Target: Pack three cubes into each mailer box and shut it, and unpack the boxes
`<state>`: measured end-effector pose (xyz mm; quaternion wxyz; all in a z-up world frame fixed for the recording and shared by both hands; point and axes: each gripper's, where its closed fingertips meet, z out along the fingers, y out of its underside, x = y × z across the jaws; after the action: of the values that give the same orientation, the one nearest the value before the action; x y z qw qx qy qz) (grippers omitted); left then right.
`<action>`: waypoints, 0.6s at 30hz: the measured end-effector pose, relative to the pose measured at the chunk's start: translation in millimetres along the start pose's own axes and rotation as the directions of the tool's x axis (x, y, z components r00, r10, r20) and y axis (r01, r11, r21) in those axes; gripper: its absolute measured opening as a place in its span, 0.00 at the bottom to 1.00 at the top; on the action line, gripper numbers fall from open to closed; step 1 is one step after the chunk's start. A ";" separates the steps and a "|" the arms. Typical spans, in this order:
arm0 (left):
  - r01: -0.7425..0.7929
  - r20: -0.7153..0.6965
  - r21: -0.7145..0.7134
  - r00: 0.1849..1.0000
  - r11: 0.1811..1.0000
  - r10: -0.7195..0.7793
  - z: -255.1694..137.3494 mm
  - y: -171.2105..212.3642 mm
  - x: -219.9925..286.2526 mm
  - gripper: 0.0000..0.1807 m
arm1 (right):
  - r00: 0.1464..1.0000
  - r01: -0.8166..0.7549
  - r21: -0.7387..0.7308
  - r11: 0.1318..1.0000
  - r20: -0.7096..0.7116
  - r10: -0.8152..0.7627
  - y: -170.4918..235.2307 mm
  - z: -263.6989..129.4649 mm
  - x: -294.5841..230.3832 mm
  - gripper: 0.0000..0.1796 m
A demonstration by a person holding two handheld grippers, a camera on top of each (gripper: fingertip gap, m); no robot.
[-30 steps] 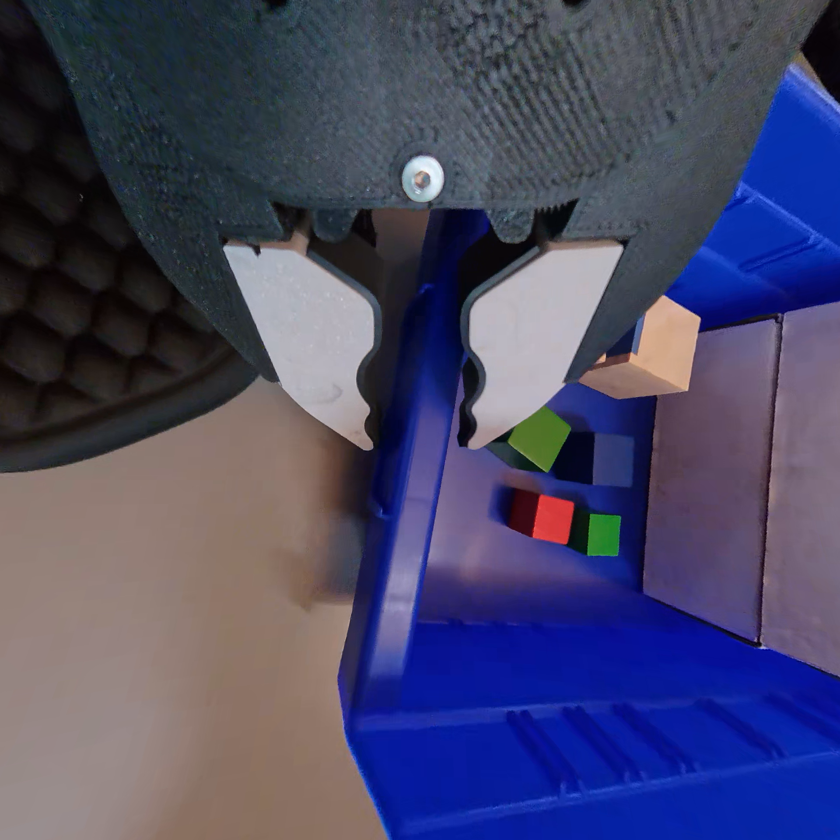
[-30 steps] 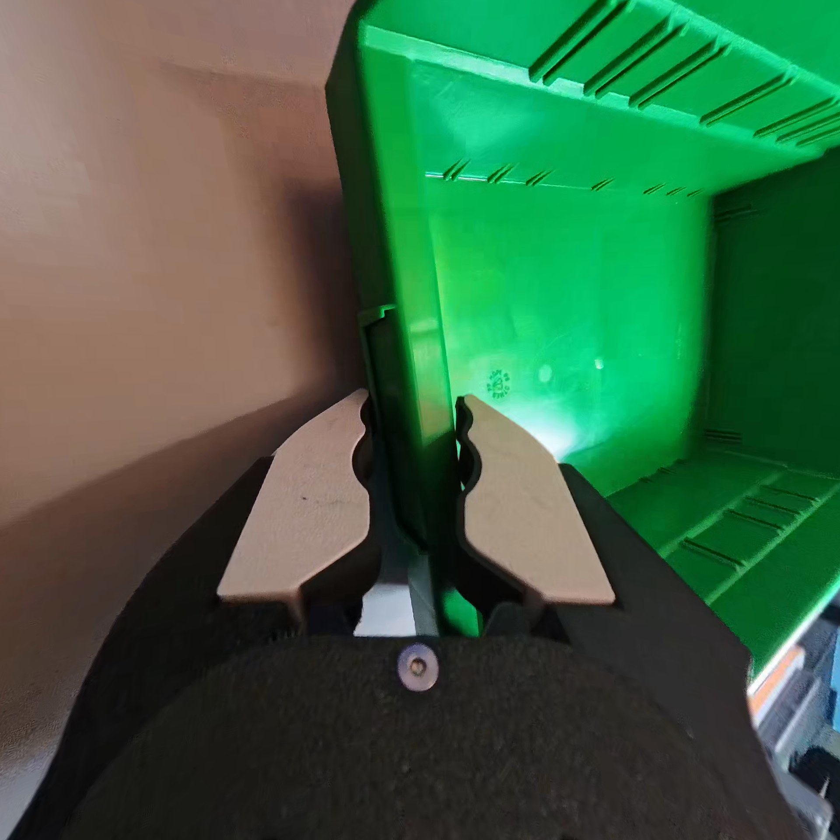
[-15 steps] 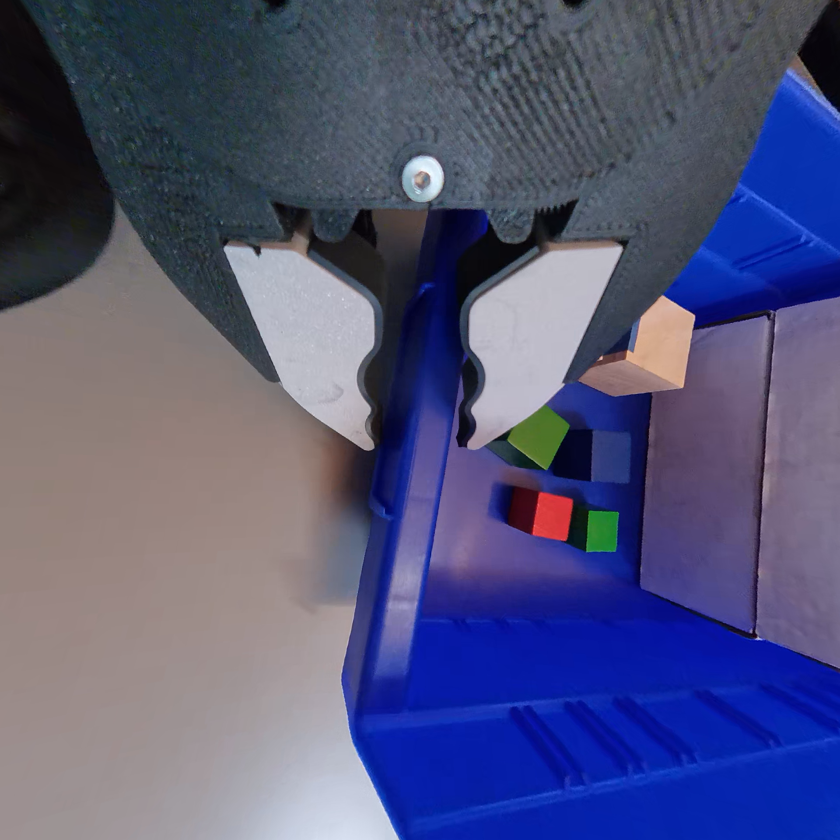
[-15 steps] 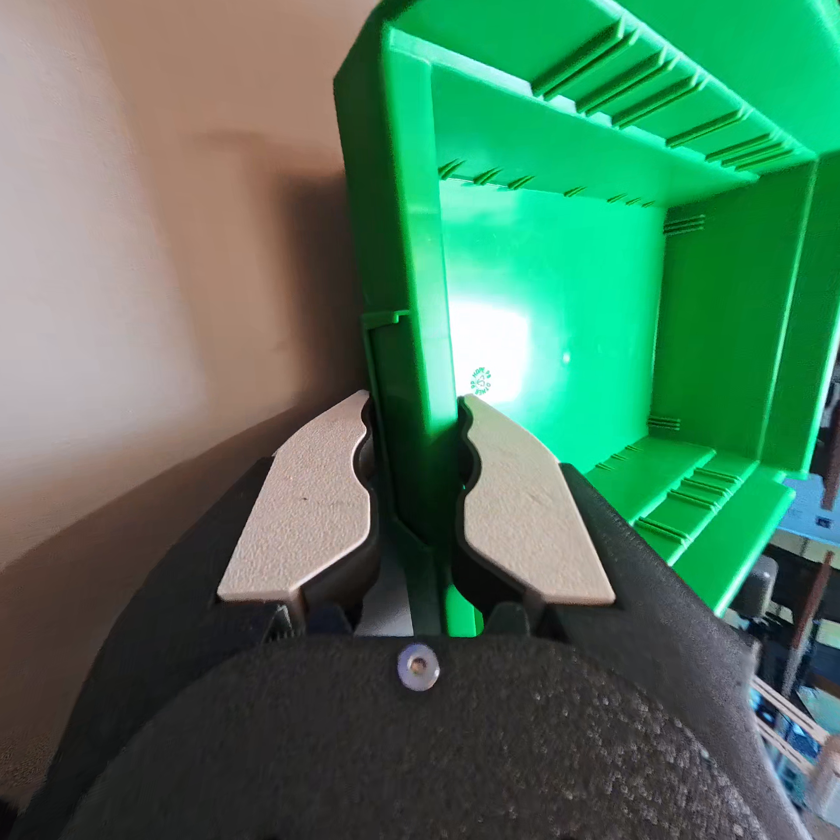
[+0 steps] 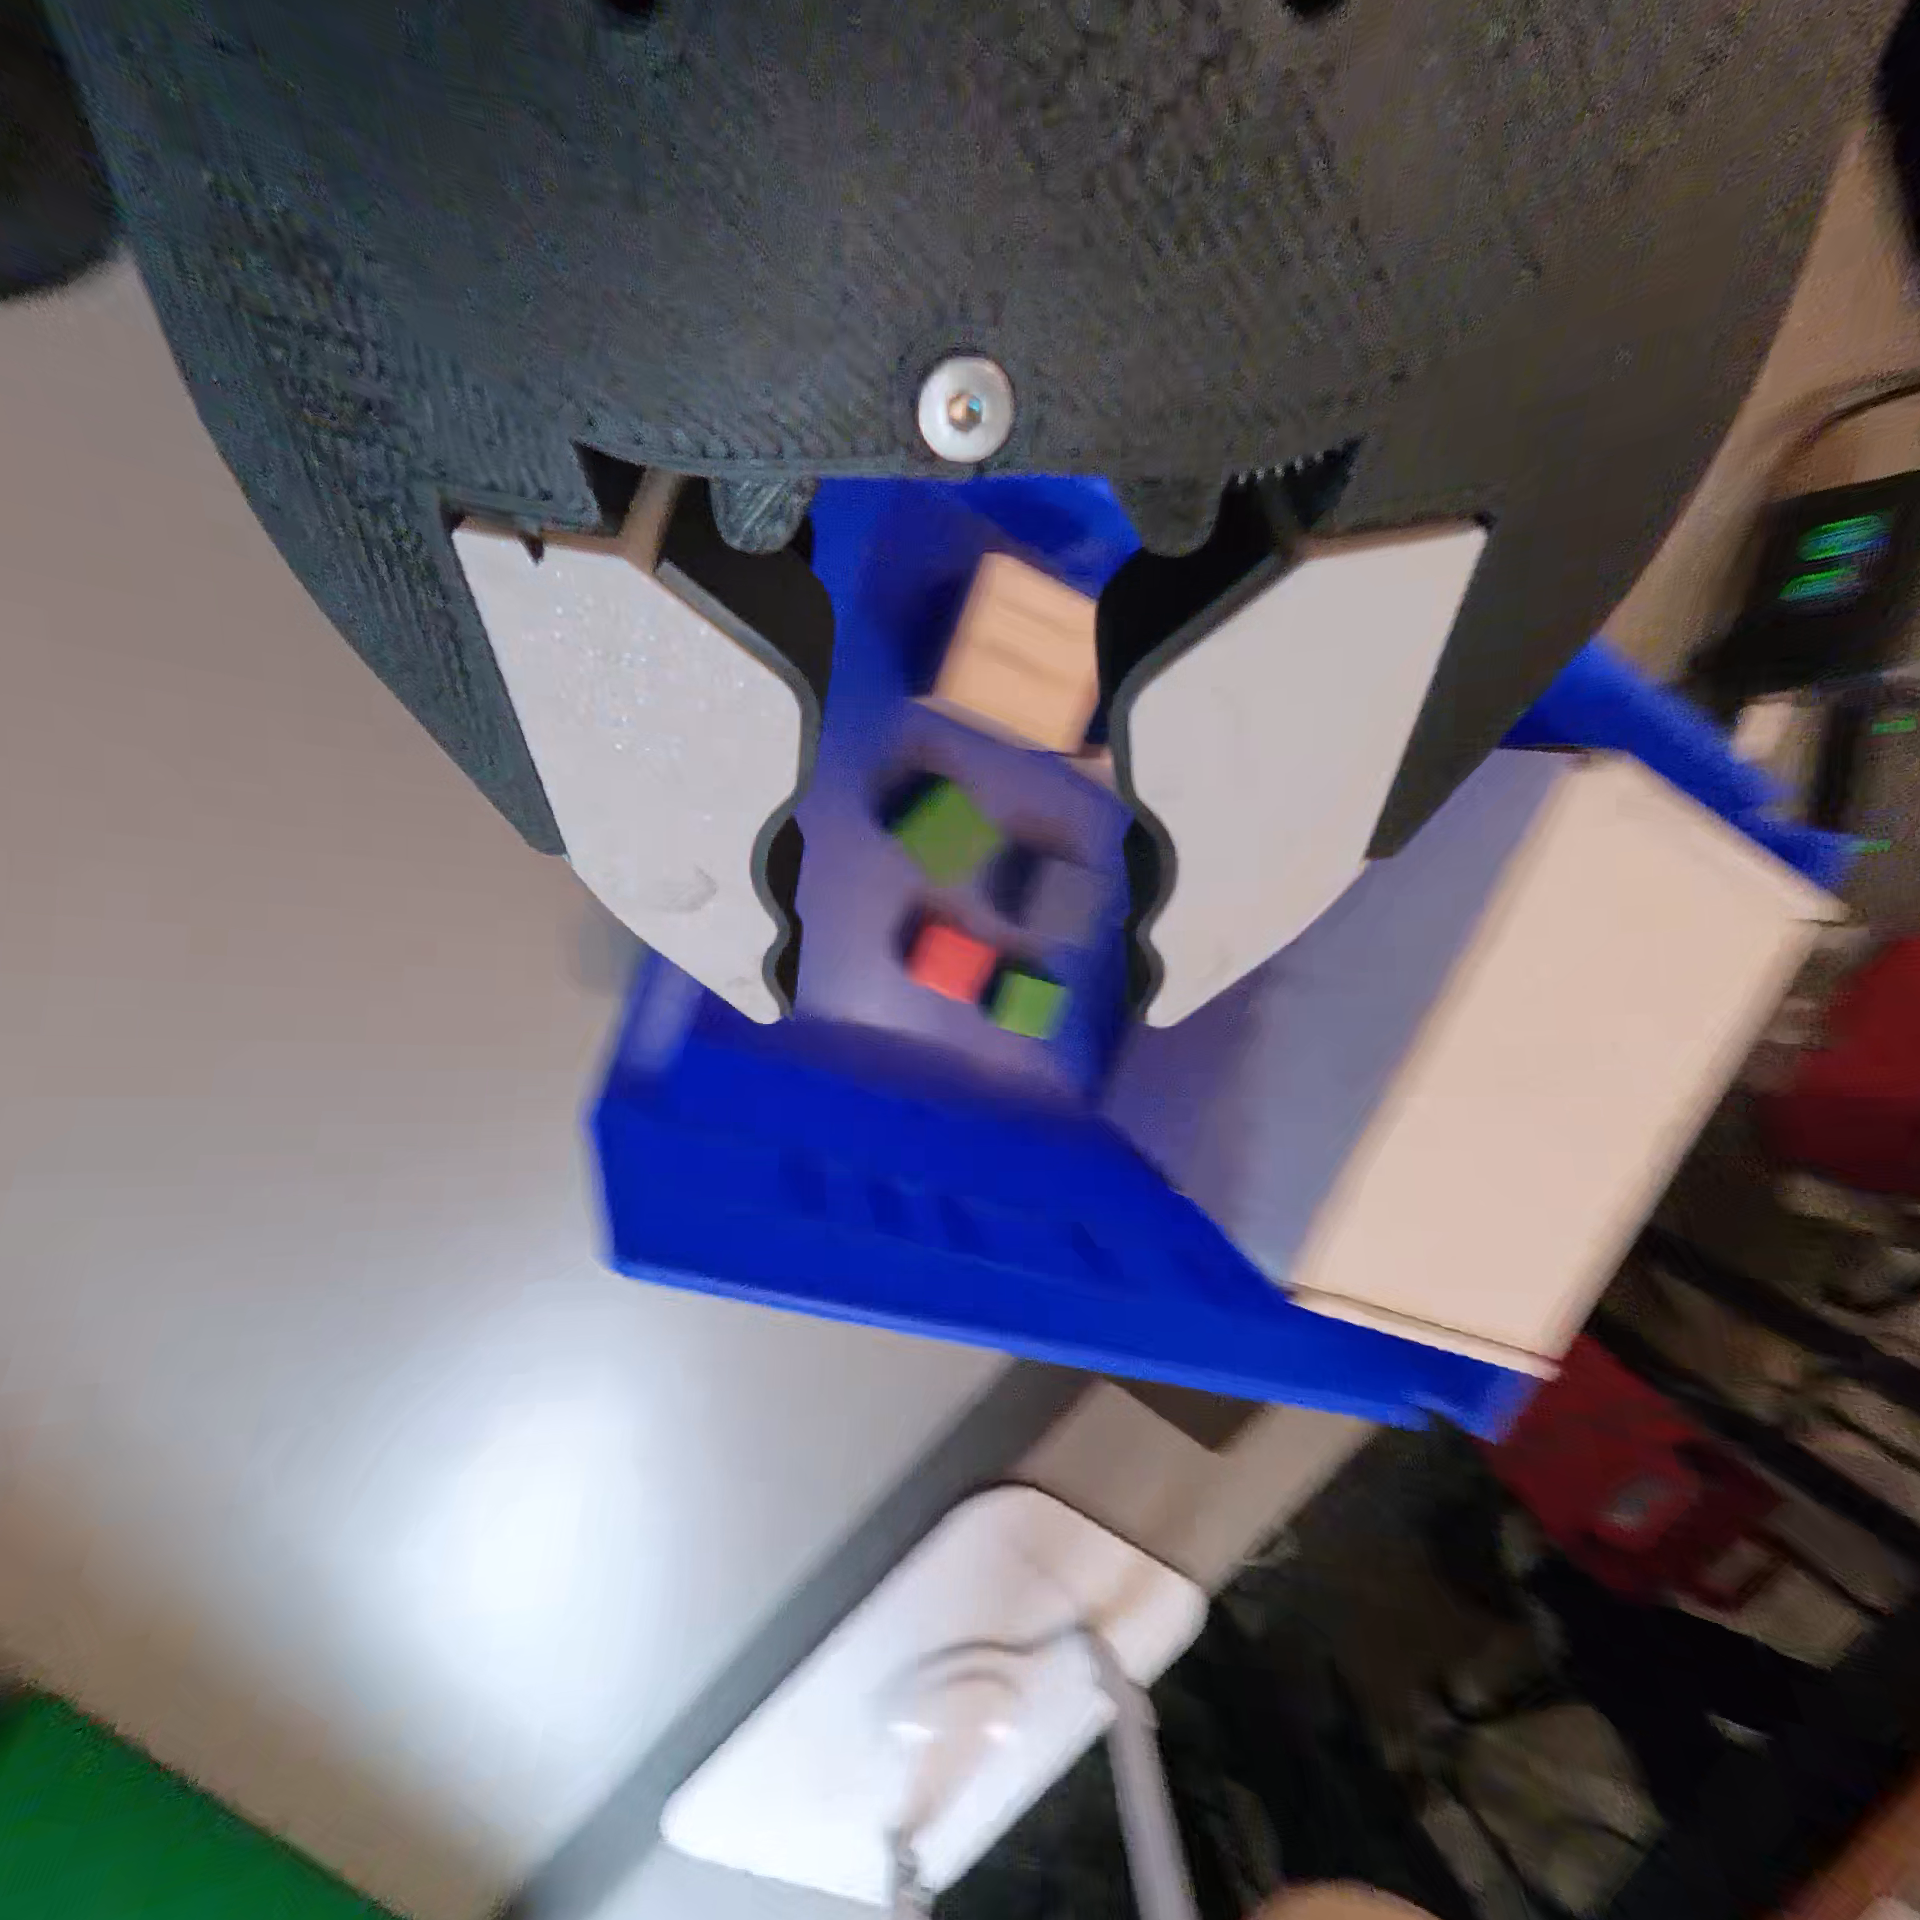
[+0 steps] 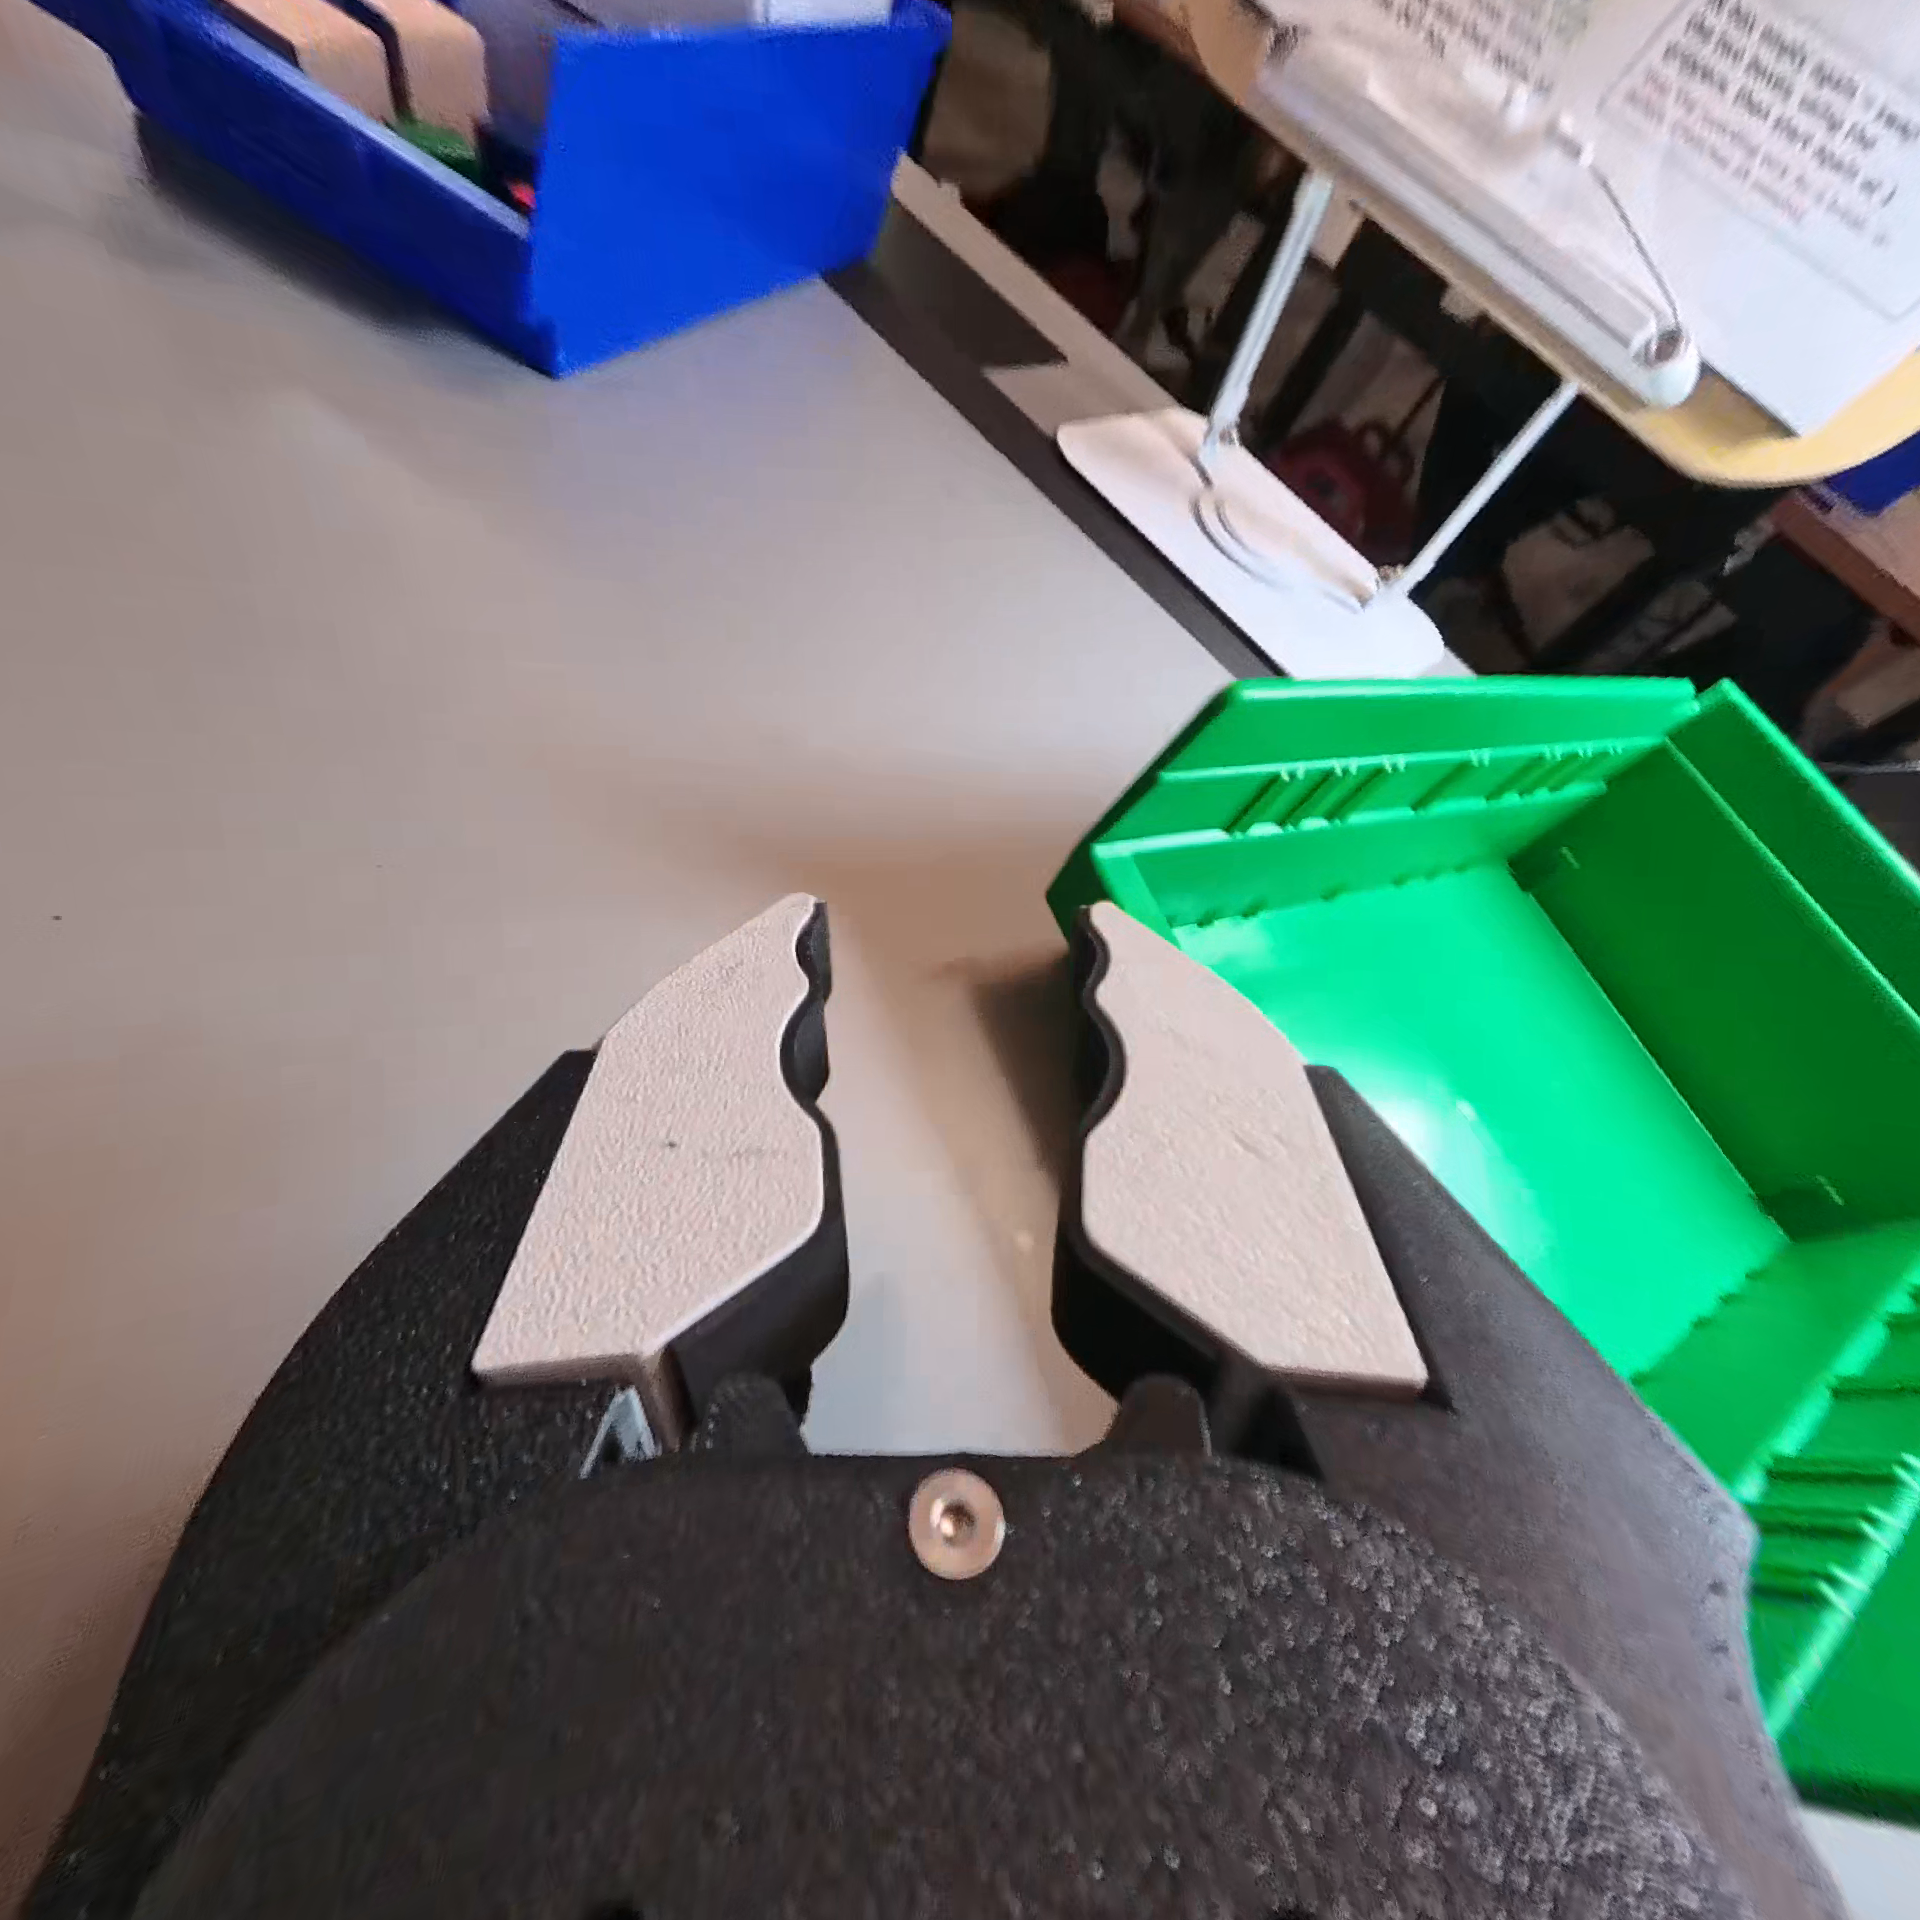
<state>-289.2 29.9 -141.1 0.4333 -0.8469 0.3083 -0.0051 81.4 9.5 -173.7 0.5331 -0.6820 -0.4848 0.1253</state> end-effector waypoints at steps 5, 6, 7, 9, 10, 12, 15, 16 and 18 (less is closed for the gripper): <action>-0.141 0.137 -0.237 0.975 0.961 0.176 18.6 -0.9 -97.6 0.52 | 0.998 0.020 0.066 0.998 0.058 -0.024 -2.0 10.3 -20.9 0.24; -0.144 0.109 -0.286 0.977 0.947 0.182 26.7 3.7 -108.8 0.55 | 0.997 0.027 0.069 0.997 0.066 -0.032 -0.9 11.6 -24.7 0.24; -0.139 0.078 -0.332 0.982 0.933 0.174 34.6 8.3 -118.8 0.58 | 0.996 0.038 0.068 0.997 0.076 -0.043 0.7 12.5 -28.5 0.24; -0.135 0.013 -0.428 0.988 0.894 0.156 48.3 18.2 -136.2 0.64 | 0.995 0.043 0.066 0.997 0.092 -0.049 3.8 14.0 -33.3 0.24; -0.140 -0.010 -0.474 0.988 0.869 0.153 53.9 23.1 -144.8 0.66 | 0.993 0.037 0.064 0.997 0.107 -0.043 5.6 14.7 -35.6 0.24; -0.130 -0.055 -0.553 0.991 0.823 0.119 63.7 32.2 -157.6 0.69 | 0.993 0.017 0.062 0.998 0.120 -0.024 7.8 15.8 -36.3 0.24; -0.121 -0.132 -0.598 0.990 0.792 0.051 76.3 42.3 -163.7 0.71 | 0.991 -0.014 0.051 0.999 0.134 0.007 11.2 16.3 -36.2 0.24; -0.131 -0.149 -0.607 0.988 0.784 0.049 79.3 46.5 -165.9 0.71 | 0.990 -0.022 0.050 0.999 0.141 0.015 12.4 16.3 -36.4 0.23; -0.163 -0.172 -0.617 0.983 0.770 0.070 83.0 52.1 -169.6 0.71 | 0.988 -0.040 0.052 0.998 0.149 0.032 13.6 17.0 -35.6 0.23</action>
<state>-430.6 157.1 -187.5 0.1031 -0.9195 0.3736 0.0656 59.1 -8.0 -204.4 0.5118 -0.6645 -0.5070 0.1987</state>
